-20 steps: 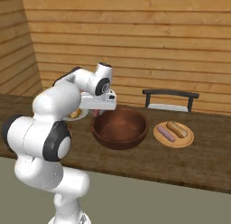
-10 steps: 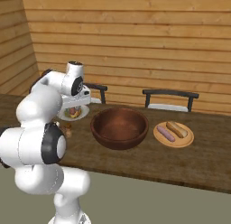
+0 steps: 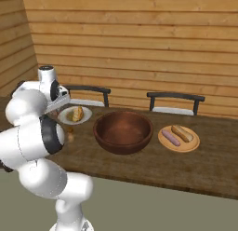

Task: Place one bun and one sausage from the bowl on each plate.

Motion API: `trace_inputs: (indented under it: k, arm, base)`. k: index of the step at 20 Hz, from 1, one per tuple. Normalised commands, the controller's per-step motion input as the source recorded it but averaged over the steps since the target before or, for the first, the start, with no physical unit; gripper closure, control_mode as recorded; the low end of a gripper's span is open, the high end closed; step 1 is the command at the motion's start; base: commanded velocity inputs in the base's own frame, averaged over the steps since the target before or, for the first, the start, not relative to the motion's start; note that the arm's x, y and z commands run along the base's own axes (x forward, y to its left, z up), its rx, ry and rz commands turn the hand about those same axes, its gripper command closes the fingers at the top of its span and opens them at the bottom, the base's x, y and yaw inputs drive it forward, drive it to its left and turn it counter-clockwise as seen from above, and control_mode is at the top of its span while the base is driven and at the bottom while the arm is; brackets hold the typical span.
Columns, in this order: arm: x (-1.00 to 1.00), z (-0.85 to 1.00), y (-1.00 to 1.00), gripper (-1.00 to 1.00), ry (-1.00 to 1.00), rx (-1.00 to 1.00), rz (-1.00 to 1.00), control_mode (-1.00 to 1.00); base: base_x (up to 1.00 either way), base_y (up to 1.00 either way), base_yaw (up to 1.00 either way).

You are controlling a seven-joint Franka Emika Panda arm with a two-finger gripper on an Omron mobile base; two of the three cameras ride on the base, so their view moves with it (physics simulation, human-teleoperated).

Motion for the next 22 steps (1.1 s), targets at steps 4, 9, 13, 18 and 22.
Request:
trace_inputs:
  k: [4, 9, 13, 18, 22]
  arm:
    - [0.87, -0.12, 0.61, 1.0, 0.0, -0.13, 0.01, -1.0]
    - [0.92, -0.36, 0.23, 1.0, -0.06, -0.03, 0.0, -1.0]
    - [0.5, -0.61, -0.05, 1.0, 0.0, 0.0, -0.05, -1.0]
    - [0.55, -0.43, 0.01, 1.0, 0.0, 0.0, -0.03, -1.0]
    - [0.39, -0.03, 0.13, 1.0, 0.0, -0.02, -0.02, -1.0]
  base:
    - [0.0, 0.0, 0.0]
    - [0.0, 0.0, 0.0]
    - [0.0, 0.0, 0.0]
    - [0.0, 0.0, 0.0]
    - [0.0, 0.0, 0.0]
